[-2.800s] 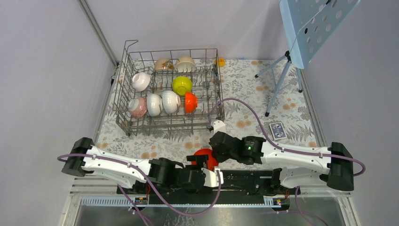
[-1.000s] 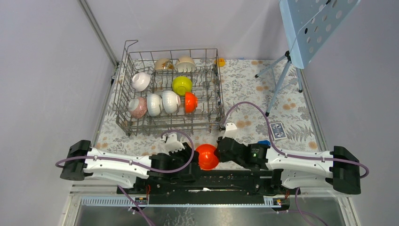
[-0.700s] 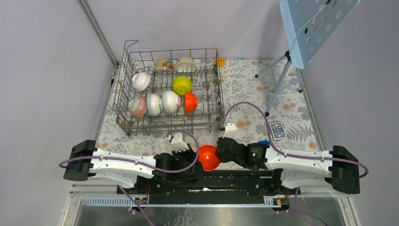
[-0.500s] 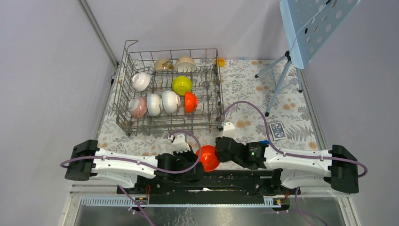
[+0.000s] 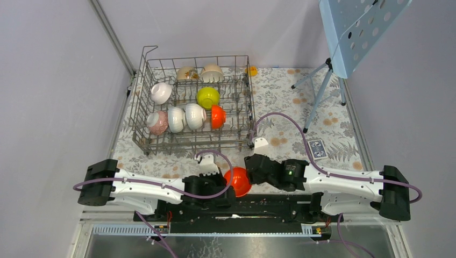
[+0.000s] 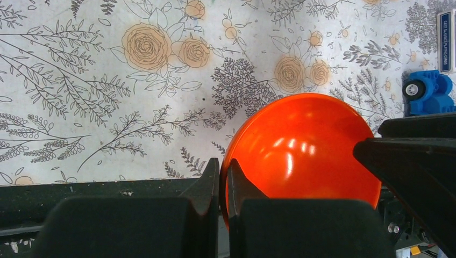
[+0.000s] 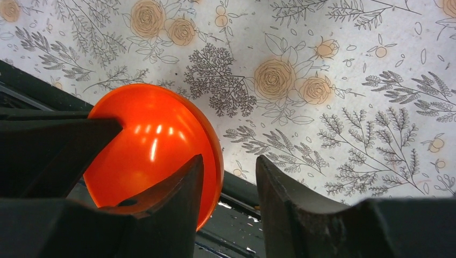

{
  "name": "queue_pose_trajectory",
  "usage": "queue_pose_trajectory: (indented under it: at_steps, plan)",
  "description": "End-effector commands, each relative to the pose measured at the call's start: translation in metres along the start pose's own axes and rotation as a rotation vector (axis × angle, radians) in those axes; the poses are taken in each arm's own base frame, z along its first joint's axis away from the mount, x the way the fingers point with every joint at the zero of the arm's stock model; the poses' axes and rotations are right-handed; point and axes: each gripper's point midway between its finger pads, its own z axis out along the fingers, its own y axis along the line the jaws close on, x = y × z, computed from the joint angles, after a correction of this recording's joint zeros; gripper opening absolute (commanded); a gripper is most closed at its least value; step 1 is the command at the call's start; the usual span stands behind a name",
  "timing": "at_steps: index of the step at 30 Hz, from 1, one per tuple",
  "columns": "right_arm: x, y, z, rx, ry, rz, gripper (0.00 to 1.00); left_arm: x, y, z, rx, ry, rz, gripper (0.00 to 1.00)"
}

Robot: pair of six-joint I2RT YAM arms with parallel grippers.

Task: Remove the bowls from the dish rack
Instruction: Place the bowl at the center of the board.

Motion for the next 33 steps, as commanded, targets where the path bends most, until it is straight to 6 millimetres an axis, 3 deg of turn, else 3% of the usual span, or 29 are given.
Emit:
queue_pose_trajectory:
  at_steps: [1,13,17,20,21,22,25,27,30,33]
  plan:
    - [-0.010,-0.004,-0.009,0.031,-0.018,-0.031,0.46,-0.009,-0.020,-0.004,0.021,-0.020,-0.053,0.00]
    - [0.011,0.005,0.006,-0.002,0.057,-0.043,0.31,-0.007,-0.024,-0.003,0.017,-0.016,-0.051,0.00]
    - [0.016,0.006,0.008,-0.008,0.072,-0.037,0.19,-0.004,-0.022,-0.002,0.014,-0.010,-0.056,0.00]
    - [0.017,0.006,0.007,-0.016,0.073,-0.031,0.01,-0.003,-0.023,-0.002,0.015,-0.005,-0.051,0.00]
    - [0.015,0.006,0.006,-0.016,0.067,-0.029,0.00,-0.003,-0.023,-0.003,0.017,-0.004,-0.046,0.00]
    - [0.014,0.006,0.004,-0.020,0.063,-0.027,0.00,-0.003,-0.024,-0.003,0.019,-0.003,-0.042,0.08]
    - [0.010,0.003,-0.002,-0.011,0.055,-0.037,0.00,-0.004,-0.027,-0.006,0.030,0.007,-0.030,0.52]
    - [0.003,-0.003,-0.008,0.017,0.041,-0.054,0.00,-0.006,-0.027,-0.009,0.041,0.012,-0.019,0.75]
    - [-0.011,-0.017,-0.019,0.082,-0.003,-0.080,0.00,-0.011,-0.028,-0.014,0.064,0.015,-0.005,0.95]
    - [-0.029,-0.035,-0.036,0.164,-0.056,-0.107,0.00,-0.020,-0.031,-0.022,0.099,0.010,0.026,0.99]
